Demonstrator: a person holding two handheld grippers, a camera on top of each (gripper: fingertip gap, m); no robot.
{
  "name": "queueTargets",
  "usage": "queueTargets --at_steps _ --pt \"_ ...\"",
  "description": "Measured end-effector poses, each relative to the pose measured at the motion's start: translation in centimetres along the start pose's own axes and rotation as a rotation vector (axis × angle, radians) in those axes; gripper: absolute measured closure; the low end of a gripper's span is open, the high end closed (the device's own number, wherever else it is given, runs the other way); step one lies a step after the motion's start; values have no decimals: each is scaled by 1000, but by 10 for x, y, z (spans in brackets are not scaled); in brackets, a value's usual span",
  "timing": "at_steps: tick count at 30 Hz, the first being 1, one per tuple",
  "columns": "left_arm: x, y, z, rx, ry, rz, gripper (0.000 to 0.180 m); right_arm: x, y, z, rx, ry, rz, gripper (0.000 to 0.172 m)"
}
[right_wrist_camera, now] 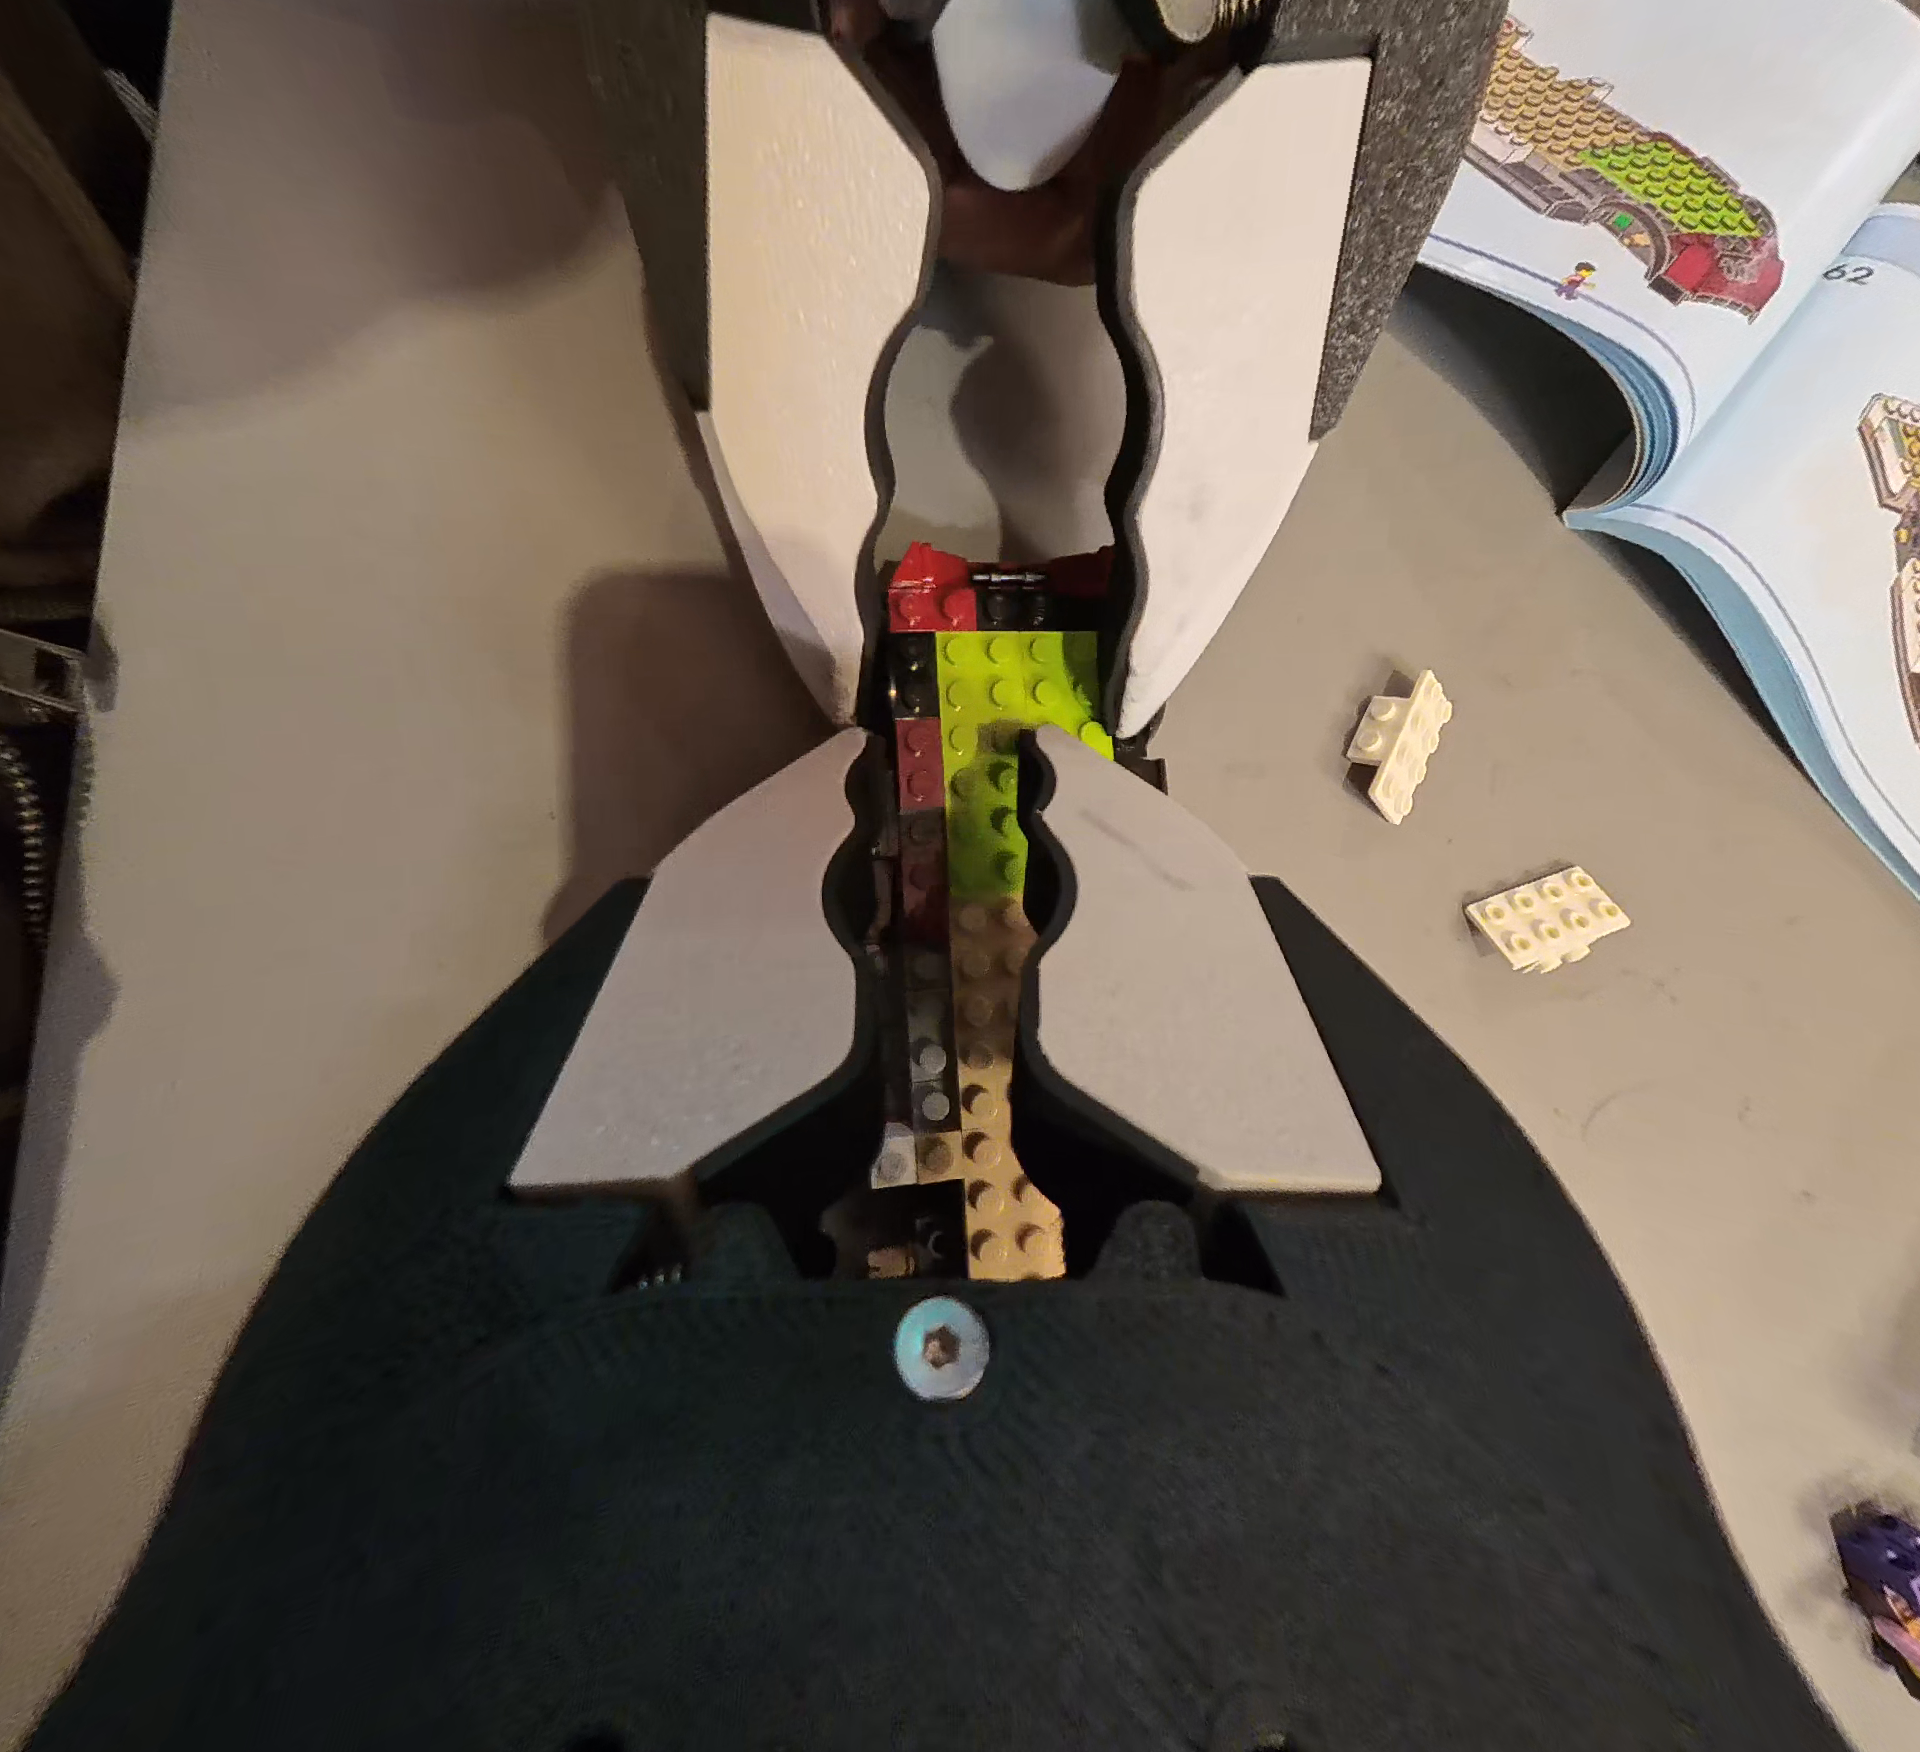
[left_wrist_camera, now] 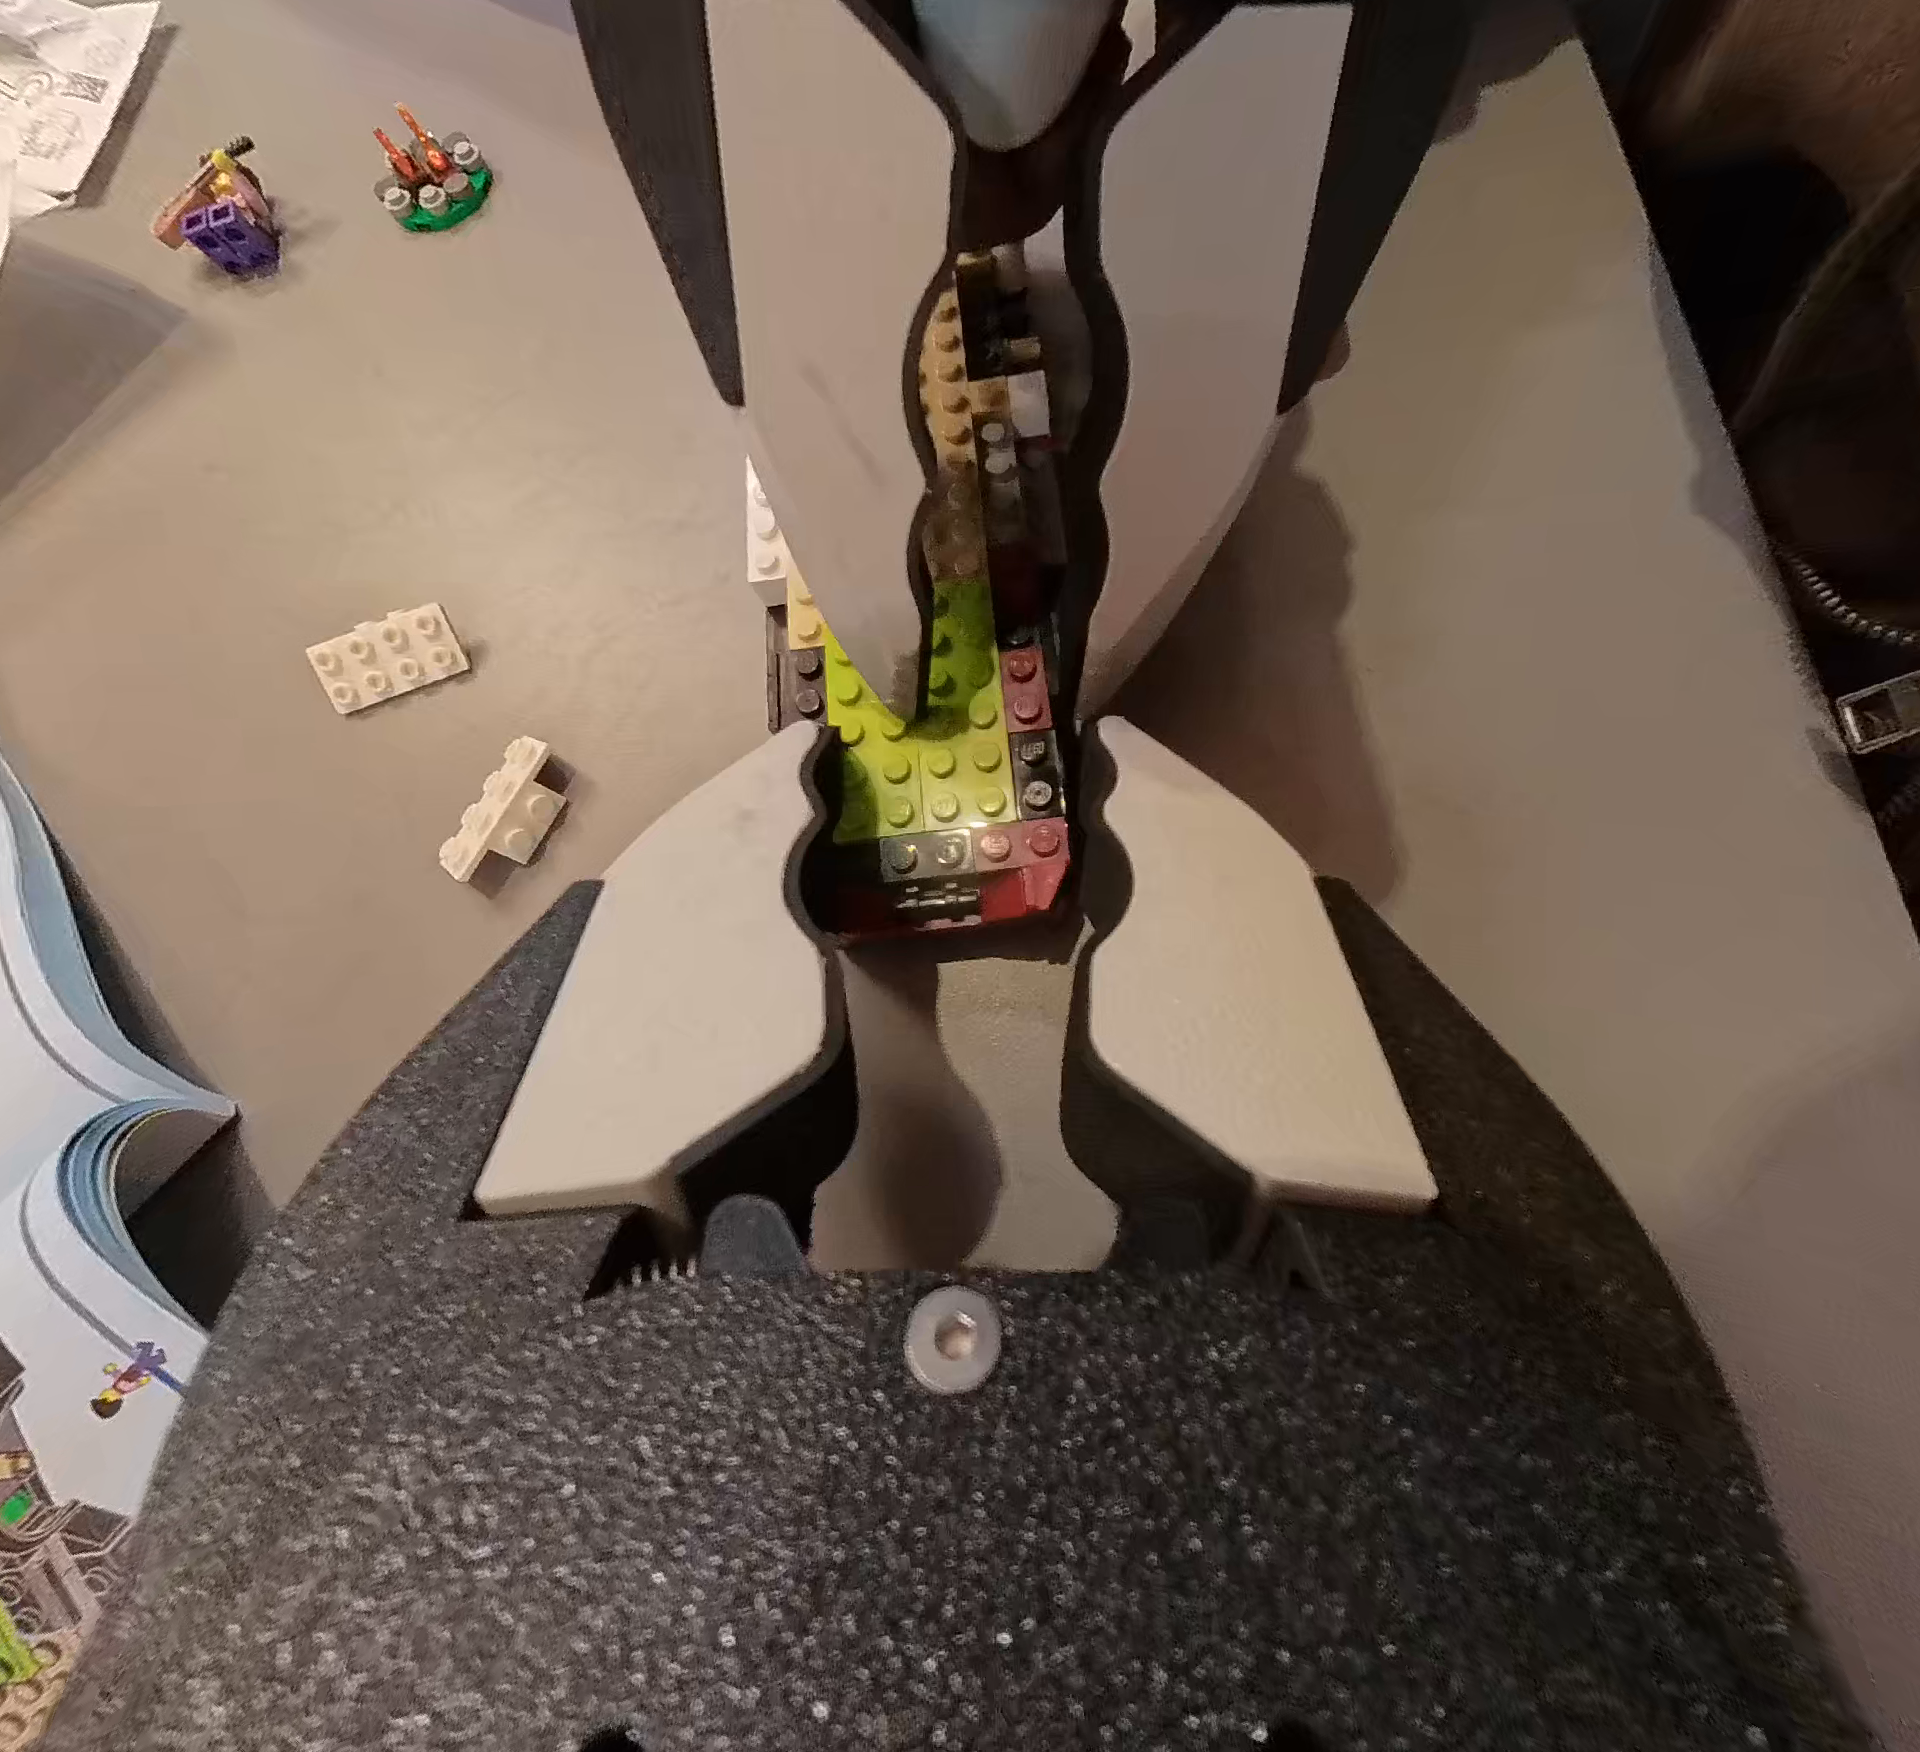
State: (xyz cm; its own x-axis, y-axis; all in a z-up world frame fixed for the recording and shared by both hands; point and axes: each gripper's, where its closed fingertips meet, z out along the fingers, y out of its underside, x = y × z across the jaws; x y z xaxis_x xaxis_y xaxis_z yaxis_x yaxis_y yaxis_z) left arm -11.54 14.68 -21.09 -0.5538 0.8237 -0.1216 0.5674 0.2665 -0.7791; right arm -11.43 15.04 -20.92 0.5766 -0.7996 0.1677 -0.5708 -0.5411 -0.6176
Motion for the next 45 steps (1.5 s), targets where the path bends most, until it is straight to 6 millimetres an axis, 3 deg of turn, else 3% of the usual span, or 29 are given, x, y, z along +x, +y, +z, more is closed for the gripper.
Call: queueTargets --at_steps 25,26,27,45 --pt "-2 1 2 -9 -14 -3 136 2 -1 -2 38 -78 45 152" --pt "-2 1 2 -9 -14 -3 136 -2 -2 -3 49 -109 41 165" --pt "-1 1 2 -9 -11 -3 136 -3 -4 -4 64 -114 52 165" --pt "-1 0 1 -4 -2 -6 136 2 -3 -7 89 -41 44 165"
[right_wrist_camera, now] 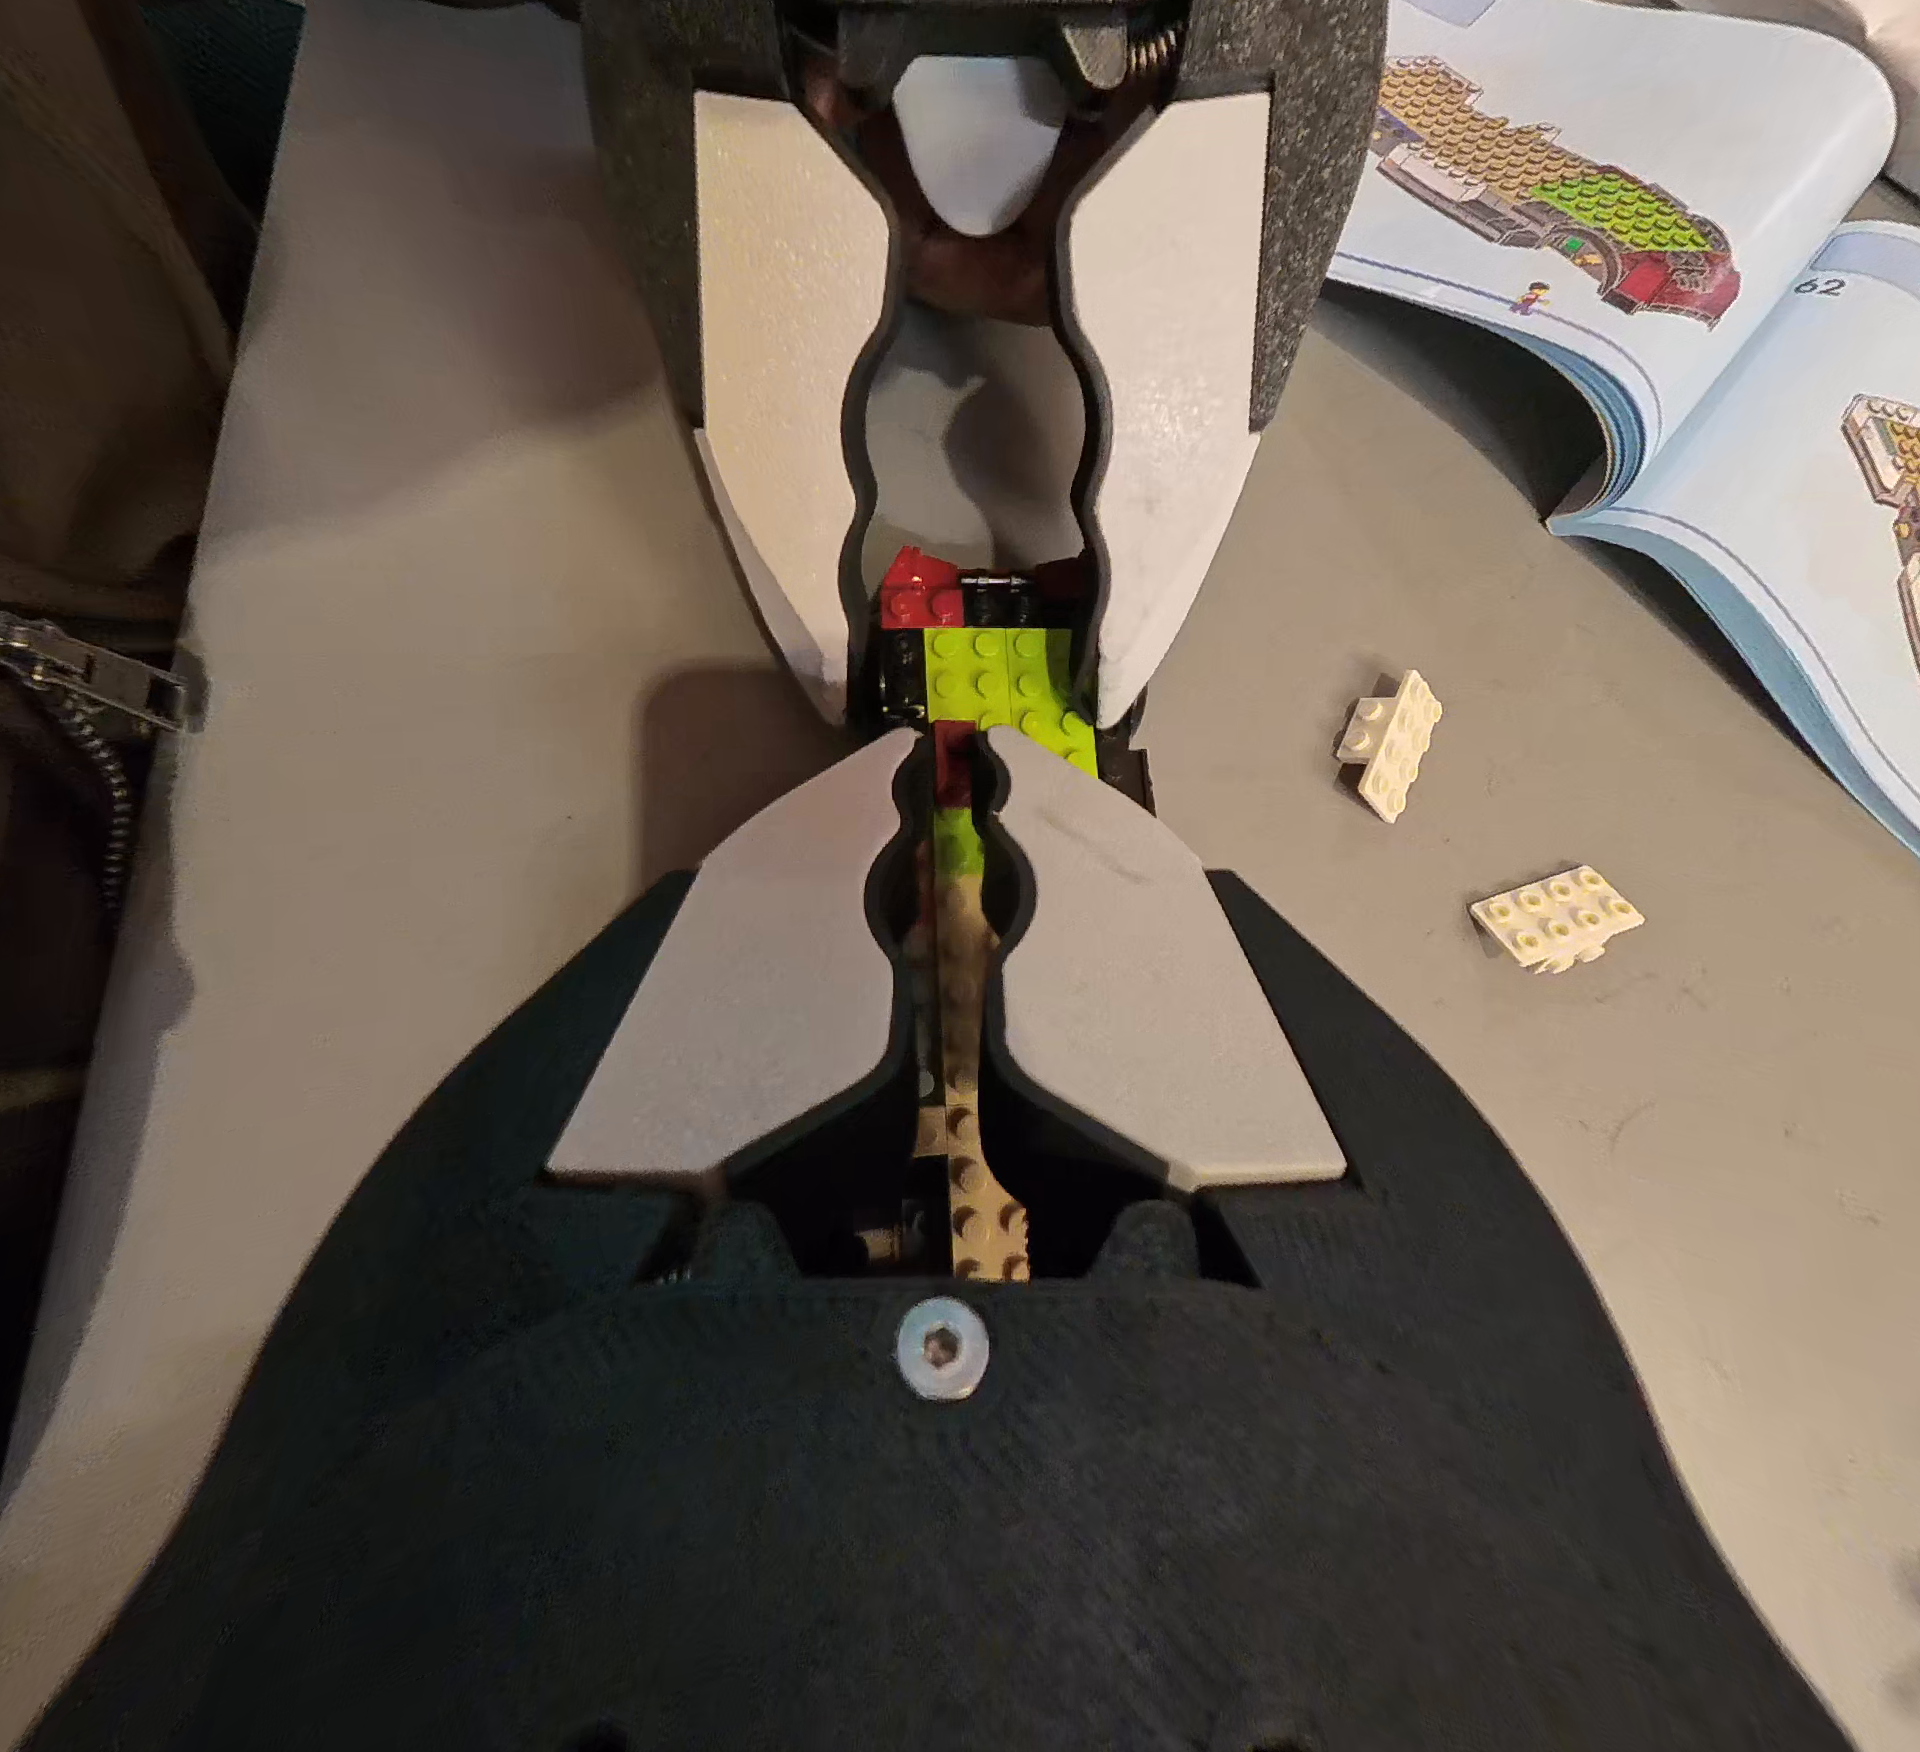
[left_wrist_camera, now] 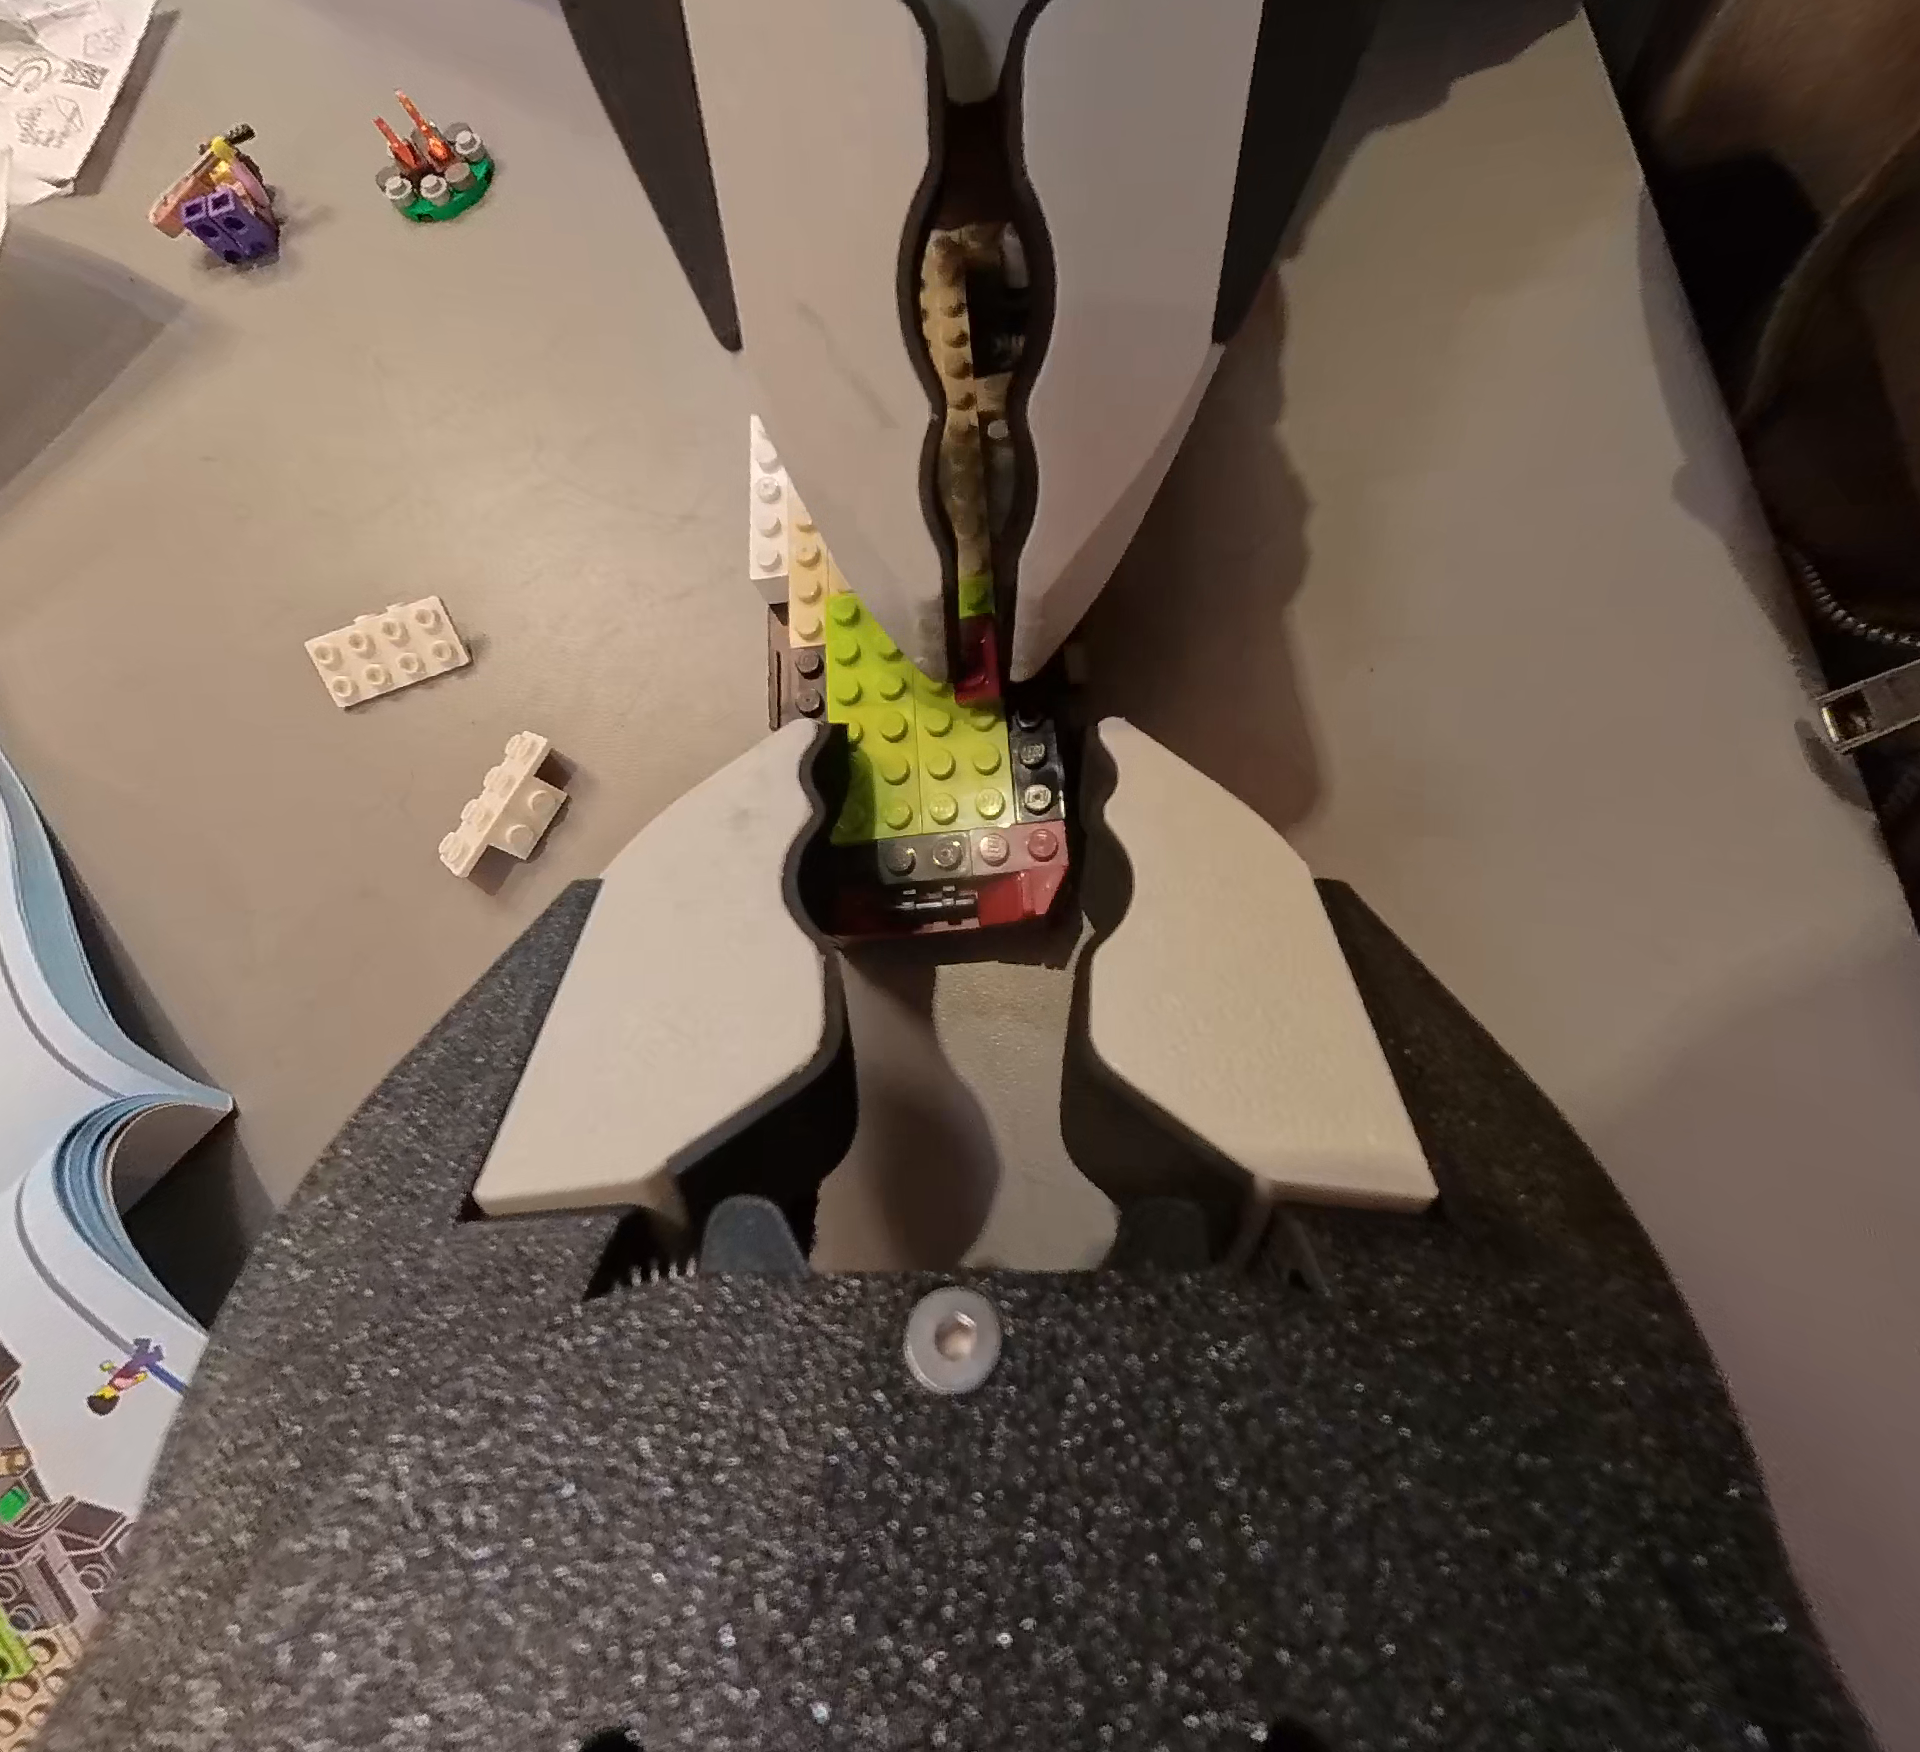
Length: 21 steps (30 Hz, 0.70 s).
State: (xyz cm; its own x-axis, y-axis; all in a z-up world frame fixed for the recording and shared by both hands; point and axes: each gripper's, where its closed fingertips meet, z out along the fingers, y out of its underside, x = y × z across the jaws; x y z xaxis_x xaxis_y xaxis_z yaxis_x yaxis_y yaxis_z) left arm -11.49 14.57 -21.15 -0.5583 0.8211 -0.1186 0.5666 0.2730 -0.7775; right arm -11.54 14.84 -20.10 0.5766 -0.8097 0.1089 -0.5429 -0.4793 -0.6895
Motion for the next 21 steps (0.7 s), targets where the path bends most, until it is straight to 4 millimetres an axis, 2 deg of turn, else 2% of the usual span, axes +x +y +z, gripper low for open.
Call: queueTargets --at_steps 7,10,12,15,19,21 --pt "2 -2 -3 21 -25 41 140 11 -2 -17 41 77 55 165" --pt "-1 -12 -11 97 -33 8 142 21 9 -33 47 147 127 165" --pt "-4 -19 -20 152 -36 -29 142 30 23 -50 48 217 191 165" --pt "-10 -26 -34 207 -60 -62 142 50 52 -96 20 383 280 165" --pt "-16 -29 -47 227 -110 -70 144 87 94 -190 -15 700 405 165" --pt "-17 -30 -51 223 -130 -62 144 103 118 -229 -39 825 483 165"
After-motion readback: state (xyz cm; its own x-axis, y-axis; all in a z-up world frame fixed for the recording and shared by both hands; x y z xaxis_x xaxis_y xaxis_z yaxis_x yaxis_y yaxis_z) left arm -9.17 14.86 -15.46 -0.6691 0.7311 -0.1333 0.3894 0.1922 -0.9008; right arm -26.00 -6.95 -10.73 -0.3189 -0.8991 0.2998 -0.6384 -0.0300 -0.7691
